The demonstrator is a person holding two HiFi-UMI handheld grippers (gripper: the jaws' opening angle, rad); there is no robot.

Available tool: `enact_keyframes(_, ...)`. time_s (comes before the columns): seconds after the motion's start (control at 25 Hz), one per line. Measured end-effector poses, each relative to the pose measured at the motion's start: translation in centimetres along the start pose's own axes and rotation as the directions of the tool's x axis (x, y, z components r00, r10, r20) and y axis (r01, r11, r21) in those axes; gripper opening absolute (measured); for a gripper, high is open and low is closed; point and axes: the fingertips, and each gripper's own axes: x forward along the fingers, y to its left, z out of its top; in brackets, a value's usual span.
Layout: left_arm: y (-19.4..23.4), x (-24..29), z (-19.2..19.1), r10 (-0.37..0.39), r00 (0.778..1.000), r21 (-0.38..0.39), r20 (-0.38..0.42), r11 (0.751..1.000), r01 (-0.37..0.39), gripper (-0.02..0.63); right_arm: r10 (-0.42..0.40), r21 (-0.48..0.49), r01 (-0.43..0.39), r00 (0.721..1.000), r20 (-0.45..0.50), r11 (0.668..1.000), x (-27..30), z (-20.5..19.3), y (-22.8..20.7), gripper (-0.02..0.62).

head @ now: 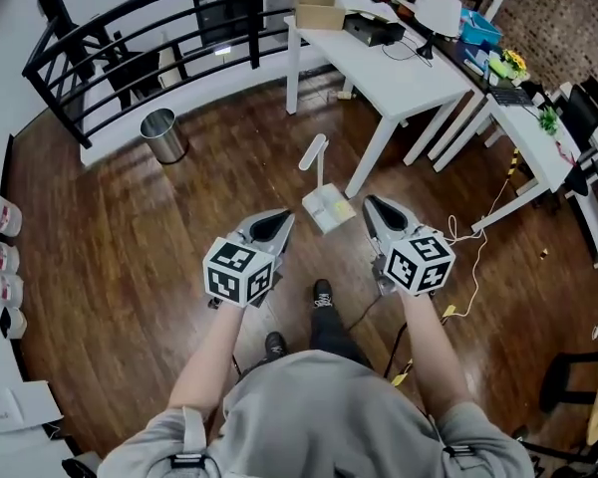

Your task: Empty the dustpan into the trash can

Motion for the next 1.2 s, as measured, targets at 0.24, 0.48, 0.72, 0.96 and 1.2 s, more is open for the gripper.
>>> enact_keyframes(0.24,4.1,6.6,0.6,0.084,0.996,-0.014,-0.013,0.996,-0.084,0.000,0.042,-0.077,-0.049,0.994,-0.096,0.996,8.3,-2.4,-7.3,0.054)
enact_keyframes(0.48,8.2,11.7,1.0,0.193,0.981,-0.044,-0.023,0.980,-0.194,0.000,0.131,-0.158,-0.167,0.967,-0.217,0.973,16.5,-5.0,-12.1,0.112)
enact_keyframes(0.72,12.1,14.6,0.5,0.256,0.965,-0.058,-0.058,0.964,-0.260,0.000,0.185,-0.175,-0.245,0.935,-0.303,0.953,22.3,-7.1,-13.9,0.128)
enact_keyframes(0.96,16.0,16.6,-1.4,0.310,0.940,-0.092,-0.145,0.941,-0.325,0.000,0.189,-0.181,-0.290,0.882,-0.431,0.940,28.0,-12.0,-15.7,0.252)
enact_keyframes(1.2,17.9,17.0,-2.2,0.338,0.920,-0.114,-0.198,0.924,-0.364,0.000,0.197,-0.199,-0.322,0.858,-0.473,0.926,32.8,-14.7,-16.7,0.290)
